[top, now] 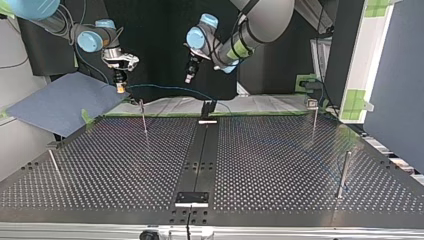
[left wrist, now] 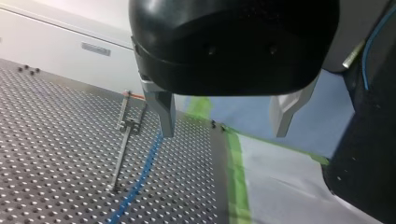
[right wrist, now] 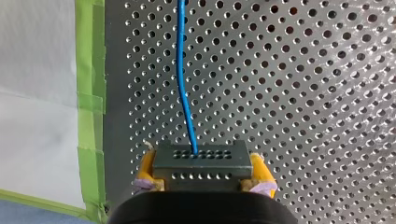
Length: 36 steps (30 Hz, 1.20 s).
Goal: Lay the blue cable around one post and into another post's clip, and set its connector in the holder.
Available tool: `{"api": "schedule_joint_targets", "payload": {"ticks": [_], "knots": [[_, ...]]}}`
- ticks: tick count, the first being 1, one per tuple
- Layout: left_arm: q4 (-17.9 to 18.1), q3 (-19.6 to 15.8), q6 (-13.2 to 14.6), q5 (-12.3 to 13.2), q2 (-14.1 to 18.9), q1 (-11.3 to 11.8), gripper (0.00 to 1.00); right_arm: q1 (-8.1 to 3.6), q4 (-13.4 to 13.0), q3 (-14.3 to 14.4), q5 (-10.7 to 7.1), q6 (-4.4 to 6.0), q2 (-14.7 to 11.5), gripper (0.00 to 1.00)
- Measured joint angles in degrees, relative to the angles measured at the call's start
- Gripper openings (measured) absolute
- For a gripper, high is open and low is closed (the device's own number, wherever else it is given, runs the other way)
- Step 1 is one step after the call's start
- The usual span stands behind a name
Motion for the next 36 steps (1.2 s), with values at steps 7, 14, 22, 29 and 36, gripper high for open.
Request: {"api": "schedule_joint_targets", "payload": {"ticks": [7, 14, 22, 29, 36], "knots": [[3.5, -1.4, 2.3, -1.1, -3.5, -0.7, 1.0, 0.12, 0.0, 0.0, 0.0, -0.01, 0.0, 0.0], [7.3, -5.0, 2.6, -1.2, -7.3, -0.8, 1.0, 0.19, 0.0, -0.1, 0.0, 0.0, 0.0, 0.0], [11.5, -6.7, 3.2, -1.2, -9.3, -0.9, 1.0, 0.32, 0.0, 0.0, 0.0, 0.0, 0.0, 0.0], [15.1, -6.6, 4.9, -1.8, -6.4, -1.2, 1.0, 0.44, -0.1, -0.1, 0.0, -0.03, 0.0, 0.0], [18.9, -6.6, 6.8, -3.9, -2.6, -1.3, 1.0, 0.56, -0.1, -0.1, 0.0, -0.01, 0.0, 0.0]]}}
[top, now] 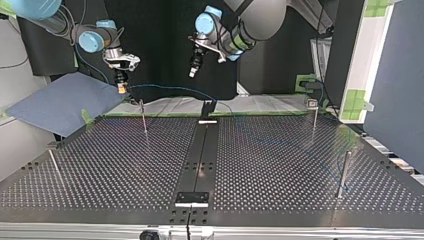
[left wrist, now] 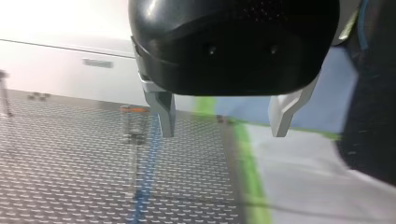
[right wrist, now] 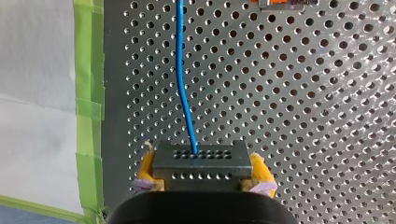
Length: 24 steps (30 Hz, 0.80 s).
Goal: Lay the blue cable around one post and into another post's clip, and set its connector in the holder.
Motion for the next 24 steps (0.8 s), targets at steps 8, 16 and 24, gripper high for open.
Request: {"api": "schedule_joint_targets", "payload": {"ticks": [8, 16, 24], "knots": [[3.3, 0.0, 0.1, 0.2, 1.0, 0.0, 1.0, 0.06, 0.2, -0.2, 0.0, -0.03, 0.0, 0.0], [5.0, 0.7, 0.1, 1.3, 0.6, 0.3, 1.0, 0.18, 0.3, -0.3, 0.0, -0.08, 0.0, 0.0], [2.5, 4.2, 0.4, 1.2, -2.4, 0.3, 1.0, 0.2, 0.4, -0.3, 0.0, -0.08, 0.0, 0.0]]}}
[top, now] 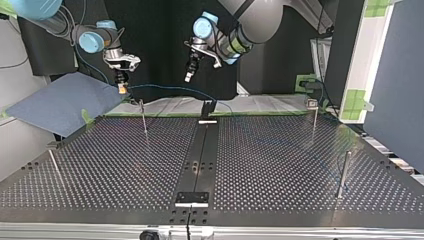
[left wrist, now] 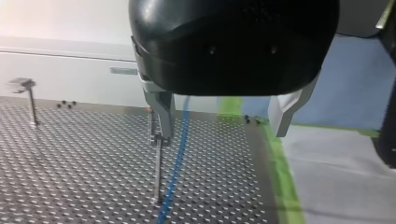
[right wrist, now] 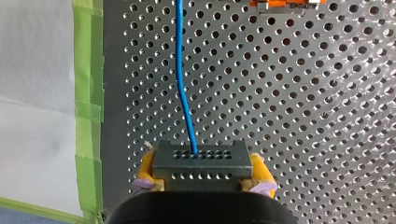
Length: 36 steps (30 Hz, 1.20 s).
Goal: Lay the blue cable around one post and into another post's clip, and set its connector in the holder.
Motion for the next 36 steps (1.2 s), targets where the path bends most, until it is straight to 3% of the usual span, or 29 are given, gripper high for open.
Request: {"api": "schedule_joint_targets", "payload": {"ticks": [12, 21, 28, 36], "knots": [[-5.1, 5.4, -0.3, -0.9, -1.8, 0.8, 1.0, 0.07, 0.0, 0.0, 0.0, 0.0, 0.0, 0.0], [-5.8, 5.8, 0.8, -2.7, -1.5, 0.8, 1.0, 0.13, 0.0, 0.0, 0.0, 0.0, 0.0, 0.0], [-5.8, 5.8, 2.6, -3.0, 0.1, 0.0, 1.0, 0.21, 0.0, 0.0, 0.0, -0.13, 0.0, 0.0], [-5.8, 5.8, 2.9, -3.0, 0.7, -0.3, 1.0, 0.25, 0.0, -0.1, 0.02, -0.26, 0.0, 0.0]]}}
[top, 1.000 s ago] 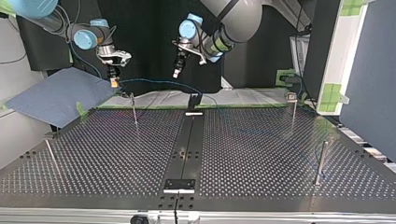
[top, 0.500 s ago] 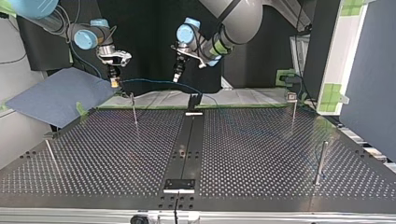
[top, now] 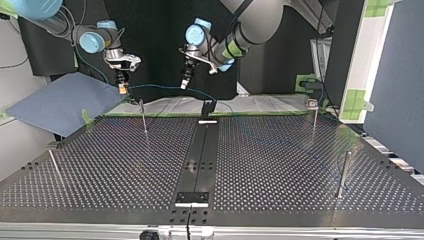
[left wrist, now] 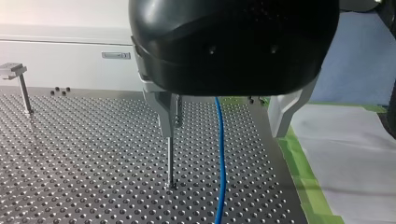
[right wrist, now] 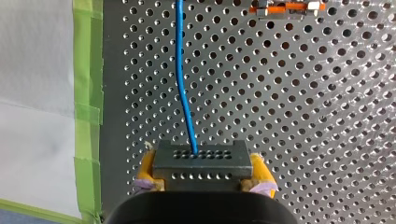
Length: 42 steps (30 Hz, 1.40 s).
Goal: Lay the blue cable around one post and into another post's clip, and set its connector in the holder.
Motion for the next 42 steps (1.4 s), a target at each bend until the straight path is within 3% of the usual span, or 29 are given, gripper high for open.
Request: {"api": "schedule_joint_targets", "payload": {"ticks": [14, 21, 29, 36, 37, 42], "knots": [[0.4, 0.2, -1.3, 0.1, 0.0, 1.3, 1.0, 0.24, 0.0, -0.2, 0.06, -0.04, 0.0, 0.0], [0.3, 1.0, -3.8, 0.0, 0.0, 2.2, 1.0, 0.31, 0.0, -0.2, 0.1, -0.11, 0.0, 0.0], [0.0, 1.2, -4.5, 0.1, 0.0, 2.7, 0.71, 0.31, 0.3, -0.2, 0.87, -0.38, 0.0, 0.0], [-1.4, 1.2, -4.4, 0.1, 0.0, 2.8, 0.62, 0.31, 0.3, -0.2, 1.34, -0.46, 0.0, 0.0], [-1.5, 1.2, -4.4, 0.1, 0.0, 2.8, 0.57, 0.31, 0.4, -0.2, 1.39, -0.48, 0.0, 0.0], [-1.6, 1.2, -4.4, 0.4, 0.0, 2.8, 0.54, 0.29, 0.4, -0.2, 2.31, -0.54, 0.0, 0.0]]}}
